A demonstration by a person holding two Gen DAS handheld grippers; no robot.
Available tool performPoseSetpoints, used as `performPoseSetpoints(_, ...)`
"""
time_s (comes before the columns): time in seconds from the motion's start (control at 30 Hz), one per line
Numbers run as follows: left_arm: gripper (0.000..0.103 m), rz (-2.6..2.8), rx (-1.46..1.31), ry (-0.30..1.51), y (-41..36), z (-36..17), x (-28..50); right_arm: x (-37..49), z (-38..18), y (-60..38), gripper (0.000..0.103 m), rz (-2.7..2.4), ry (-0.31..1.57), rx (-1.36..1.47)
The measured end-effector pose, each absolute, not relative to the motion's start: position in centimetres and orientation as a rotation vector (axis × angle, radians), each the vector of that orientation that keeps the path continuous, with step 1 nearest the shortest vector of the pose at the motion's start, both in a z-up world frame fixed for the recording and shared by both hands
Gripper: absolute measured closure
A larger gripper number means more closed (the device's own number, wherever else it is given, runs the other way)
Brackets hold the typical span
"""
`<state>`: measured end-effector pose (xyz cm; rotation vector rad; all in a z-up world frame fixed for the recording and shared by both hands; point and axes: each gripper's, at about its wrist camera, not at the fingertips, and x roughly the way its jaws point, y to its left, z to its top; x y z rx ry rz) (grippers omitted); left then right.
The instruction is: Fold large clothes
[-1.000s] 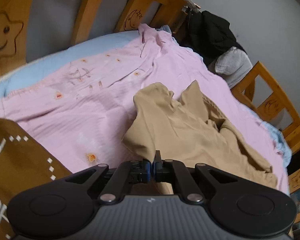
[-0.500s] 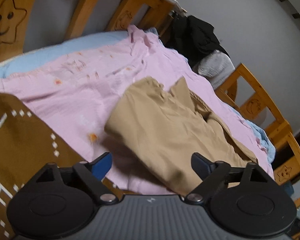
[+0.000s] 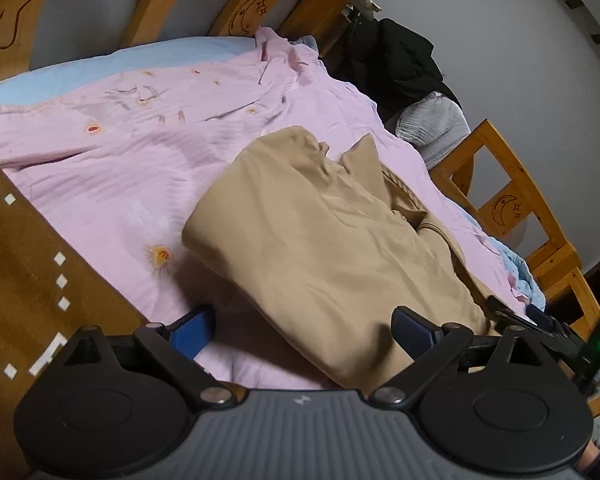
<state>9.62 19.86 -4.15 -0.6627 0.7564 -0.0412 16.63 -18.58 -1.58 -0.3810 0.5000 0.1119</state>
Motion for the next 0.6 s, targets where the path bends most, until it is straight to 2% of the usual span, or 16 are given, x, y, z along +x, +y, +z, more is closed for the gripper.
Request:
performPoseSetpoints(0.13, 0.001, -0.056, -0.601, 0.758, 19.0, -4.2, 9.8, 18.4, -4.2, -17.7, 0.016, 0.120, 0.552, -0.422)
performPoseSetpoints(0.27, 0.001, -0.048, -0.606, 0.764, 19.0, -4.0, 9.9, 17.4, -3.8, -17.9, 0.016, 0.128, 0.553, -0.408)
performPoseSetpoints(0.37, 0.001, -0.042, -0.615, 0.763, 19.0, -4.0, 10.0, 14.5, -2.4, -18.5, 0.014, 0.129, 0.538, -0.379)
performPoseSetpoints(0.47, 0.001, -0.033, -0.608, 0.761, 18.8, -4.0, 9.9, 10.5, -1.5, -19.2, 0.006, 0.123, 0.535, -0.378)
performPoseSetpoints(0.6, 0.003, -0.008, -0.620, 0.756, 18.7, -3.9, 10.0, 6.4, -2.3, -19.6, 0.005, 0.108, 0.514, -0.417)
